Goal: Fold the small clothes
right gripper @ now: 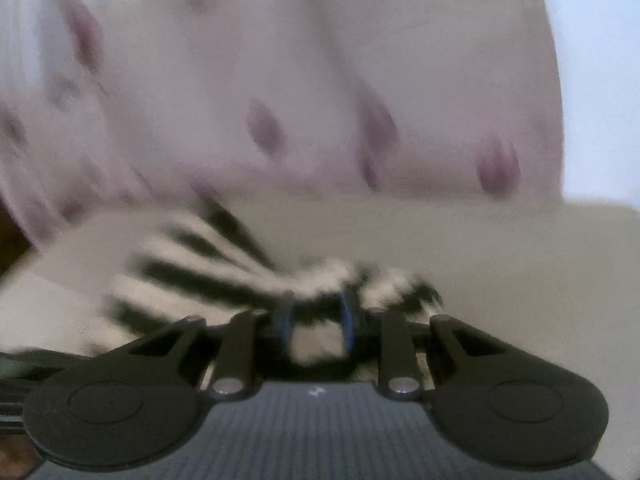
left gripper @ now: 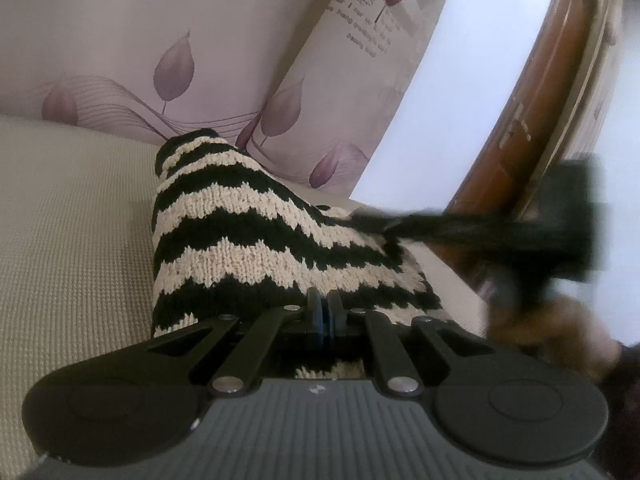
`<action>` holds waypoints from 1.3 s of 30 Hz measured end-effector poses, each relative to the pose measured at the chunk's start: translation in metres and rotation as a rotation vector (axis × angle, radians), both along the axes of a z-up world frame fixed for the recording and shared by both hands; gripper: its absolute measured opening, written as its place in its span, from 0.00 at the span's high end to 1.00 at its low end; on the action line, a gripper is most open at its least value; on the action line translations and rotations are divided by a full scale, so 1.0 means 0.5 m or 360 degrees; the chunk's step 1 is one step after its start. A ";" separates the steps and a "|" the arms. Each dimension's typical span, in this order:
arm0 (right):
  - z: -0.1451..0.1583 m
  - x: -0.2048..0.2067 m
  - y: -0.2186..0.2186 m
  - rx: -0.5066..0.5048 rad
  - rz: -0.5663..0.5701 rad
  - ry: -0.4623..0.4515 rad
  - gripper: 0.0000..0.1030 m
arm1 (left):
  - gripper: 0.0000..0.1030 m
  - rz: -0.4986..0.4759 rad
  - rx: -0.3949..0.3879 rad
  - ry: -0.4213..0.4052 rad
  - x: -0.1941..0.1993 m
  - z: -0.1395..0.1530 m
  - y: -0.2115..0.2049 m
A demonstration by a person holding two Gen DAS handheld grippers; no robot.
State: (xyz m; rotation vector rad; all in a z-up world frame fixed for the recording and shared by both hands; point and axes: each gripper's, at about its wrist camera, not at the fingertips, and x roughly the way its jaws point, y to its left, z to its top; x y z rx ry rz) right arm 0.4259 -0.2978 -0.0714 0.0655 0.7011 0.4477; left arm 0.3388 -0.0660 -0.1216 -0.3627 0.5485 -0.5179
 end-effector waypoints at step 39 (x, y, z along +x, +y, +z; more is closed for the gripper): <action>-0.028 -0.136 -0.128 0.0478 -0.0238 0.0139 0.19 | 0.87 0.0029 0.0144 -0.0113 -0.021 0.006 -0.024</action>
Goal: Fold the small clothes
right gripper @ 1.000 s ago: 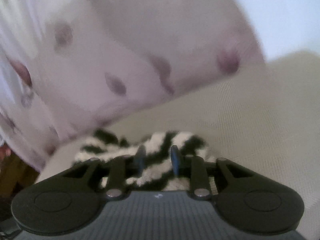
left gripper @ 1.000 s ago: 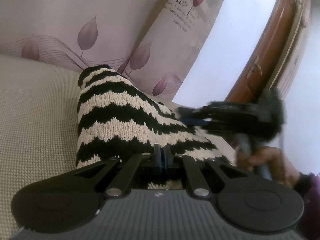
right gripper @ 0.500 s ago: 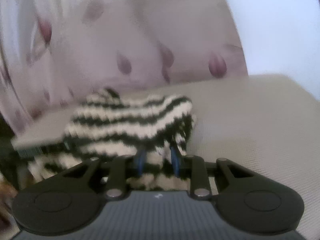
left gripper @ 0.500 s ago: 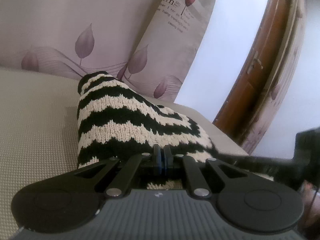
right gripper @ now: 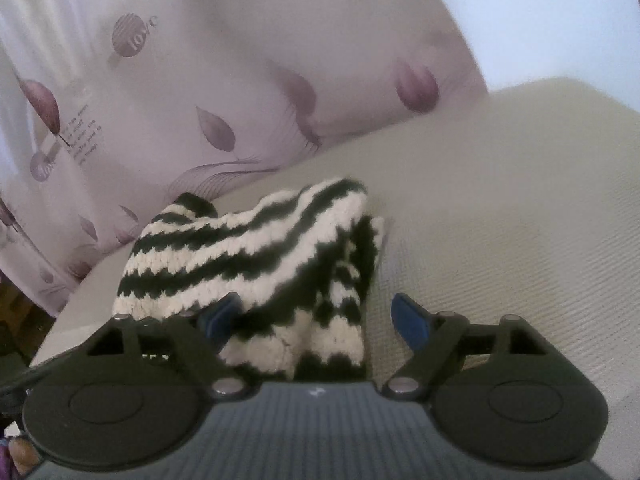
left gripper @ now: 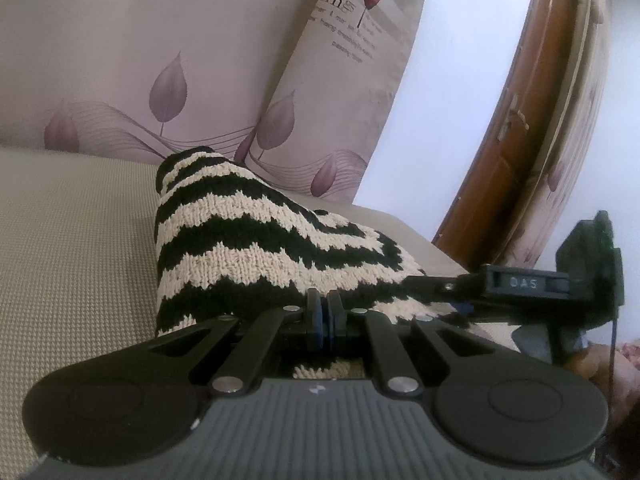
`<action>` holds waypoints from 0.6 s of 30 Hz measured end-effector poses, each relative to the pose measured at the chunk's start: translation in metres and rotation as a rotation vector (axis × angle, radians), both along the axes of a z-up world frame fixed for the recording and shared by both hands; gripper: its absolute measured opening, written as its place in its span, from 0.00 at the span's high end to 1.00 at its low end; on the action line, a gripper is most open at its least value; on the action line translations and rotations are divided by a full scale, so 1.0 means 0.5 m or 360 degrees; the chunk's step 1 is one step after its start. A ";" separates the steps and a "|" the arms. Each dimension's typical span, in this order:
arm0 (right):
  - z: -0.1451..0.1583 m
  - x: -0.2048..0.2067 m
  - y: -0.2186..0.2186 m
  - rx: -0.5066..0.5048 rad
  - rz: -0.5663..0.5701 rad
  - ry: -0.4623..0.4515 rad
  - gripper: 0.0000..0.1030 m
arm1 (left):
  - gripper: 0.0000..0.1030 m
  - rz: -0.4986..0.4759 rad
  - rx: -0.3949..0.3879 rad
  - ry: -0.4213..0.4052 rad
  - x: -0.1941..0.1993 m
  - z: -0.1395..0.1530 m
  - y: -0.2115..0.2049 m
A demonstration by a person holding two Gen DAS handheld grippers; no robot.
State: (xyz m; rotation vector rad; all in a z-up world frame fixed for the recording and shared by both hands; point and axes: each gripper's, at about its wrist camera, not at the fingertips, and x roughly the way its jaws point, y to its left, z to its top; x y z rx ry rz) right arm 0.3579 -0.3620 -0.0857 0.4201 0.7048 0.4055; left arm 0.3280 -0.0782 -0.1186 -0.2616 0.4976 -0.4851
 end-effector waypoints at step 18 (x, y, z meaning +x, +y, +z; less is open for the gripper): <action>-0.028 0.020 0.015 0.0194 0.0119 0.0073 0.18 | 0.87 0.0000 0.0114 -0.0016 0.001 0.012 -0.019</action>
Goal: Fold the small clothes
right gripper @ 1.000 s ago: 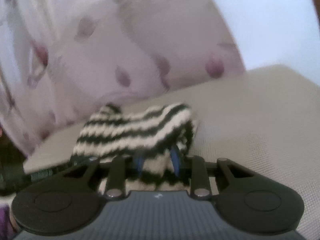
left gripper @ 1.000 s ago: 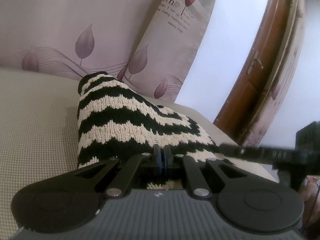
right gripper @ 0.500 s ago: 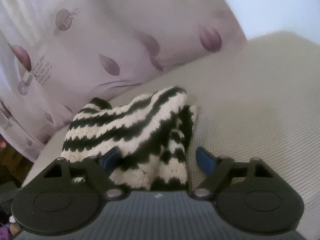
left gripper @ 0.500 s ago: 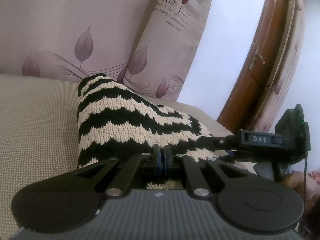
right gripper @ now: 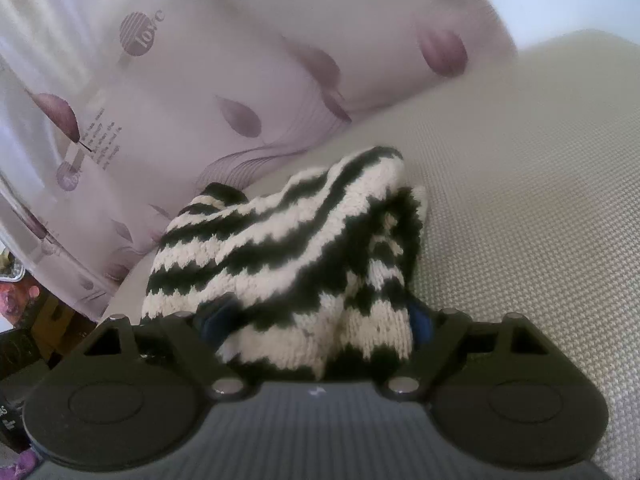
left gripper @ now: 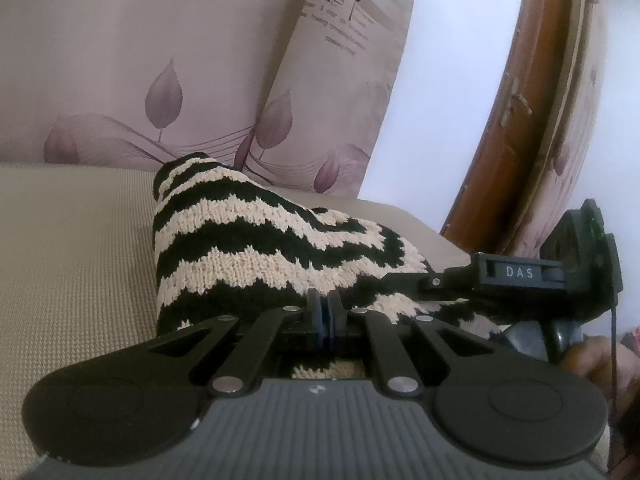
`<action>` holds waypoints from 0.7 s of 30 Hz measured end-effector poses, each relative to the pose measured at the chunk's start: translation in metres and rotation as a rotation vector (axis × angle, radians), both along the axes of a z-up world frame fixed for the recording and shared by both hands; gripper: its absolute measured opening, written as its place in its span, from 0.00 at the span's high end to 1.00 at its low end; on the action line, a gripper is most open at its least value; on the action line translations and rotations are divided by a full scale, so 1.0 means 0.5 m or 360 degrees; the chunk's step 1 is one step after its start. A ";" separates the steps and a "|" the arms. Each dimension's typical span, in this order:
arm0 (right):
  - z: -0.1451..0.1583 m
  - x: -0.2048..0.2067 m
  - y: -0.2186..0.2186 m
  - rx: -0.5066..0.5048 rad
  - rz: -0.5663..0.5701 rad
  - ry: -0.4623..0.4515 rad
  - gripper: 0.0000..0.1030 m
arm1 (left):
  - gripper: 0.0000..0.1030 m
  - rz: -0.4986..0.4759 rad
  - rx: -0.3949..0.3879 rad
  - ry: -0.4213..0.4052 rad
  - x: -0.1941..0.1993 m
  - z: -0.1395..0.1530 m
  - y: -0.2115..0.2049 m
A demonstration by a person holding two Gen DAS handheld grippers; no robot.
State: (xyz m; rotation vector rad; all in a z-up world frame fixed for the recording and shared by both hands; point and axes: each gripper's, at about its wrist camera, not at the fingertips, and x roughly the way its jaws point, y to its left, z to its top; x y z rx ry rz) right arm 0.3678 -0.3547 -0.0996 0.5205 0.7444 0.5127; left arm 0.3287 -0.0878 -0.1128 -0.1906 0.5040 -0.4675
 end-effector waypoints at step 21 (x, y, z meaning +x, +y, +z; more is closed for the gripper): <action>-0.008 0.004 -0.015 0.0052 0.0038 -0.0003 0.18 | 0.27 -0.0098 -0.0291 0.0082 0.010 0.067 0.086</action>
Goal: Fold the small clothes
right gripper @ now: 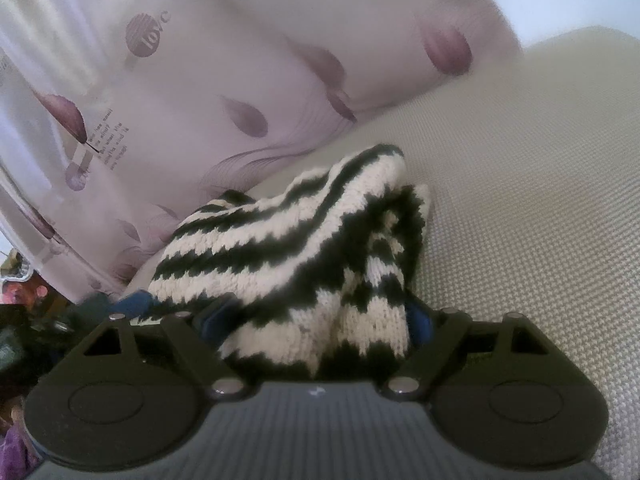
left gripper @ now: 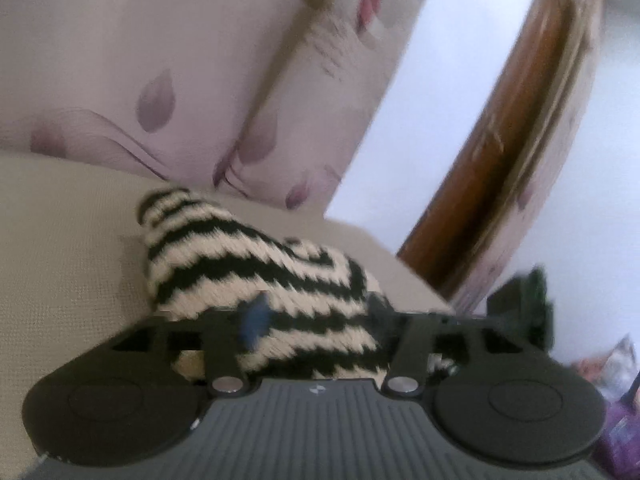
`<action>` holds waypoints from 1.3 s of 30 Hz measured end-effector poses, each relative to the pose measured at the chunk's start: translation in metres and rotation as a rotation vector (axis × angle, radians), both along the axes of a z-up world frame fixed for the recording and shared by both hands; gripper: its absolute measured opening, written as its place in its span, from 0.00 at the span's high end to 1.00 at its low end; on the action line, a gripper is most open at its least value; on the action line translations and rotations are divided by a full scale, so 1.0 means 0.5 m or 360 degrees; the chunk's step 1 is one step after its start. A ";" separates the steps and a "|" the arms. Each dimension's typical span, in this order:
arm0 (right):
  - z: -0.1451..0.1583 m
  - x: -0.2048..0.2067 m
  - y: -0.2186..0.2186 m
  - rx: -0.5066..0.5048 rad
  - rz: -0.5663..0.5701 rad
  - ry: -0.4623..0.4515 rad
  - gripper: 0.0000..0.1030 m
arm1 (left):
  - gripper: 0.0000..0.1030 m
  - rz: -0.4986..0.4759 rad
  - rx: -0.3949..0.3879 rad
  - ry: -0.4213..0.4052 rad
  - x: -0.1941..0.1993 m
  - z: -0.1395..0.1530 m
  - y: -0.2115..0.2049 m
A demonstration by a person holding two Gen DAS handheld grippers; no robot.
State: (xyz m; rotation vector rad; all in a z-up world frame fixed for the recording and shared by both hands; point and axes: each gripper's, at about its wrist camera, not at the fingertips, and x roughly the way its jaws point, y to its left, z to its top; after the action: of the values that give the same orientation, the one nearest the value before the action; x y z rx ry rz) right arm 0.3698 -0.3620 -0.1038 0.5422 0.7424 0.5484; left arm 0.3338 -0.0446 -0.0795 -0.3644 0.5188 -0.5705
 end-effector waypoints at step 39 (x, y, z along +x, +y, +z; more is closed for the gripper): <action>0.019 -0.002 0.022 0.0216 0.0085 0.0068 0.51 | 0.44 -0.0051 -0.0054 0.0348 0.105 -0.062 0.003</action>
State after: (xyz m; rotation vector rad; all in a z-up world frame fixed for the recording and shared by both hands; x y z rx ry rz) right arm 0.3691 -0.3511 -0.0942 0.6635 0.7657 0.6415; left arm 0.3866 -0.0431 -0.1105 -0.4544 0.7267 -0.5742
